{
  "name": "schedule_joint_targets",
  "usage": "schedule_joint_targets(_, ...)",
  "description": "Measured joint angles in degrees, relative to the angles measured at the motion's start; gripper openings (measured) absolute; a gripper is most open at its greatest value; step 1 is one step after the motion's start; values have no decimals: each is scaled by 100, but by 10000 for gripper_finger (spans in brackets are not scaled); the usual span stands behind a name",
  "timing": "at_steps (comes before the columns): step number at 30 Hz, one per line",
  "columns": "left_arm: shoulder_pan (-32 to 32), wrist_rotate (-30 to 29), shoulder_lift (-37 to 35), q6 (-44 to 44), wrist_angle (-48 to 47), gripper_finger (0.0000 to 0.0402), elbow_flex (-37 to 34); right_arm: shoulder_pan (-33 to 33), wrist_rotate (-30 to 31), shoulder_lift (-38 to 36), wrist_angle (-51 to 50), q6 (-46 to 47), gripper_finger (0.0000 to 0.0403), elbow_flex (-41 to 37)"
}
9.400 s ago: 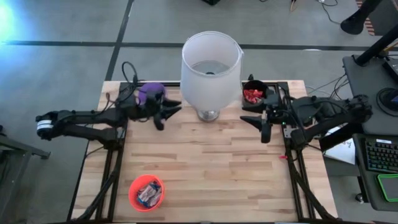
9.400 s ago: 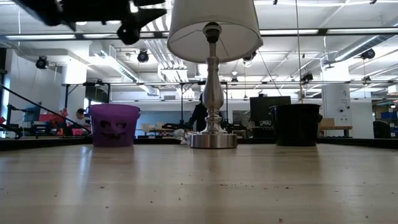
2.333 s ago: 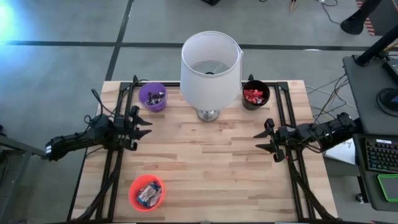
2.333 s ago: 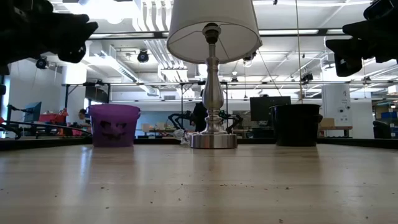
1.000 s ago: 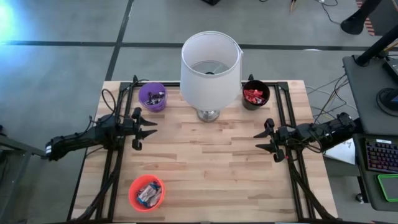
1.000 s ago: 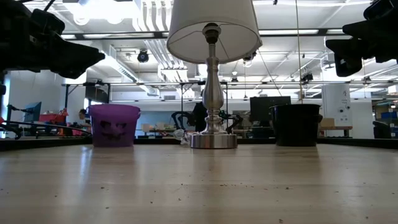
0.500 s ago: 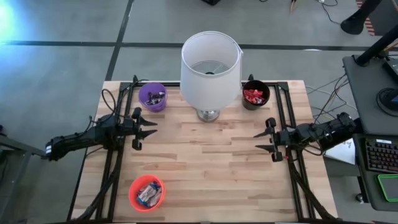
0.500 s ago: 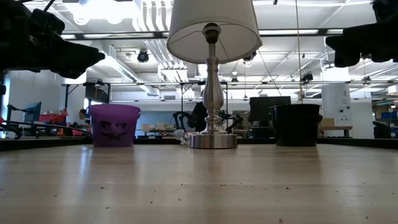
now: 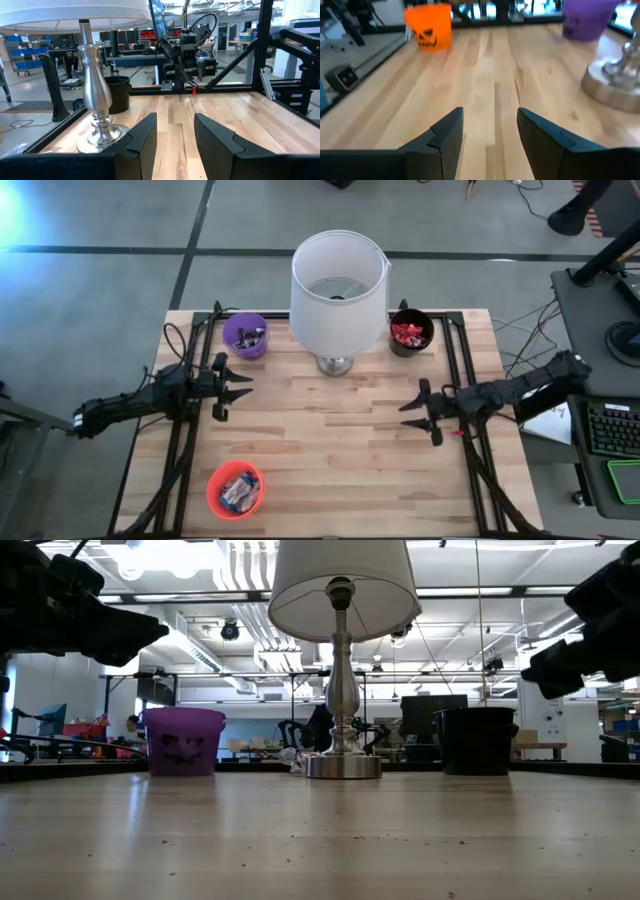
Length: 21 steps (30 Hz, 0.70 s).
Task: Organize candy in baskets
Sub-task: Return to Home Position
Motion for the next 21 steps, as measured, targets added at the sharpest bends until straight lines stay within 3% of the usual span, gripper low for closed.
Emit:
schedule_joint_targets(6, 0, 0, 0, -2, 1, 114, 0, 2, 16, 380, 123, -35, 178, -2)
schedule_joint_targets(15, 0, 2, 0, -2, 1, 114, 0, 2, -35, 189, 717, -379, 178, 21)
schedule_joint_targets(18, 0, 2, 0, -2, 2, 114, 0, 2, -39, 107, 619, -462, 178, 207)
schedule_joint_targets(21, 0, 2, 0, -2, 1, 114, 0, 2, -41, -13, -88, -548, 178, 499)
